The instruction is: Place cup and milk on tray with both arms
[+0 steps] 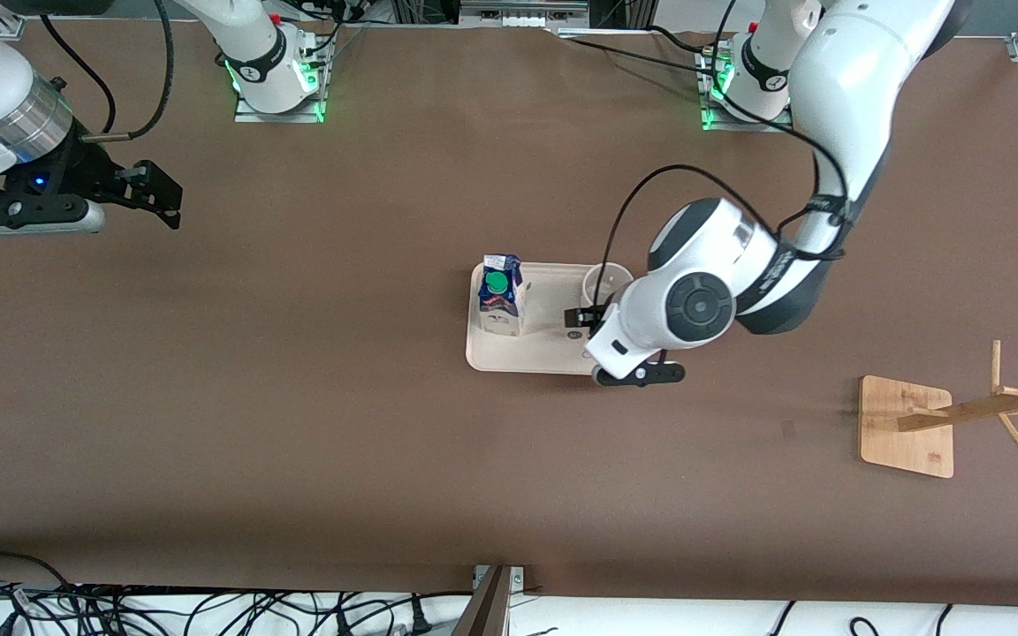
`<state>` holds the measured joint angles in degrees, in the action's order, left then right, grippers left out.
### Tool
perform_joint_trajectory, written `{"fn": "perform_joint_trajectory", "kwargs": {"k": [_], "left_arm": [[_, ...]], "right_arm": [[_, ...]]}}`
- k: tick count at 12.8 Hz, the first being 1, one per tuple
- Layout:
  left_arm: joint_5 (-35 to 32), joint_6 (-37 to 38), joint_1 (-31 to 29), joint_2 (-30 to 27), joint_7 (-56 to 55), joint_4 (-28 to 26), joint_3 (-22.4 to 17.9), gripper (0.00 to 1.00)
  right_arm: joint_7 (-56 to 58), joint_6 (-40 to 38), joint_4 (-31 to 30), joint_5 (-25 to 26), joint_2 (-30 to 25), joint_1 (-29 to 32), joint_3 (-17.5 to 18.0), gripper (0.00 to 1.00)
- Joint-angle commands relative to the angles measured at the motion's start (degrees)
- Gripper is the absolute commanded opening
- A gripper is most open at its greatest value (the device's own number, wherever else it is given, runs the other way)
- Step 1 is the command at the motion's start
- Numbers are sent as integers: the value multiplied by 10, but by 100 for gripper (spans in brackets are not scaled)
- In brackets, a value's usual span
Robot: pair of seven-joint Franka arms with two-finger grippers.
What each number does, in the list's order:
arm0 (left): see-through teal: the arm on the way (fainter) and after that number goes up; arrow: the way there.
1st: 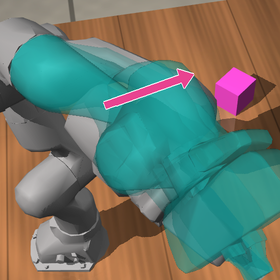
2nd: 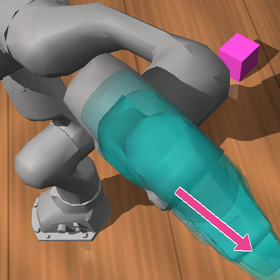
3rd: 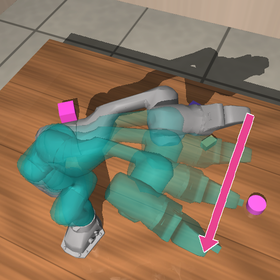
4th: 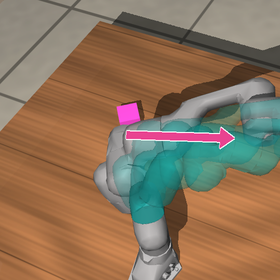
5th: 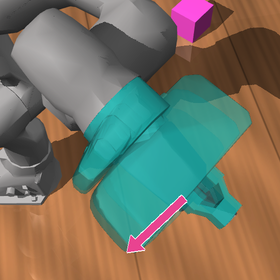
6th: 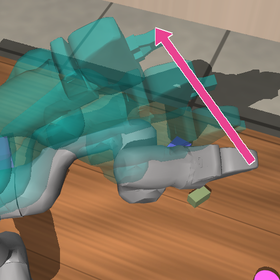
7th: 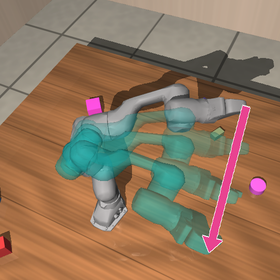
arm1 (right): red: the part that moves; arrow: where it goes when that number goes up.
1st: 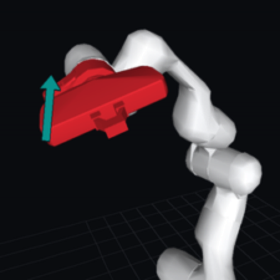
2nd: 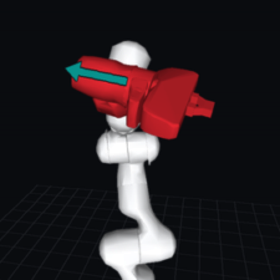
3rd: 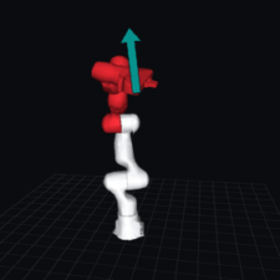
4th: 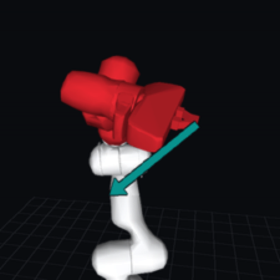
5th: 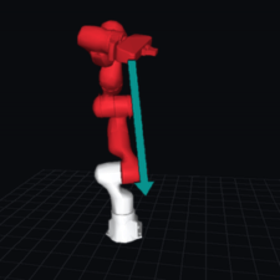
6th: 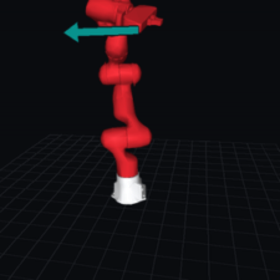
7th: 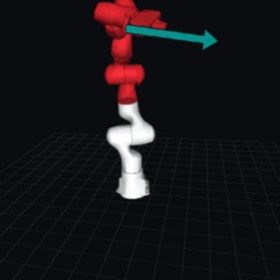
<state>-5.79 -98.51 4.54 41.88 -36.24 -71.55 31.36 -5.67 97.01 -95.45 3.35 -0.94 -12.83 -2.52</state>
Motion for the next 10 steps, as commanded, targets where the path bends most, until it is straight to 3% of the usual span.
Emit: {"fn": "perform_joint_trajectory", "kwargs": {"k": [1, 3, 7, 9, 10], "left_arm": [[-7, 39, -43, -53, 82, -2, 5, 100], [-9, 64, -69, -103, 188, -5, -3, 100], [-9, 110, -123, -153, 261, -4, -5, 100], [-14, 113, -130, -159, 297, -2, -4, 100], [-22, 110, -124, -193, 316, -10, -18, 100]], "right_arm": [[2, -9, 11, 9, 3, 2, 2, 100], [2, -9, 11, 9, 3, 2, 2, 100], [2, -9, 11, 10, 3, -3, 5, 100], [2, -9, 11, 9, 3, -4, 6, 100], [2, -9, 11, 9, 3, -4, 6, 100]]}}
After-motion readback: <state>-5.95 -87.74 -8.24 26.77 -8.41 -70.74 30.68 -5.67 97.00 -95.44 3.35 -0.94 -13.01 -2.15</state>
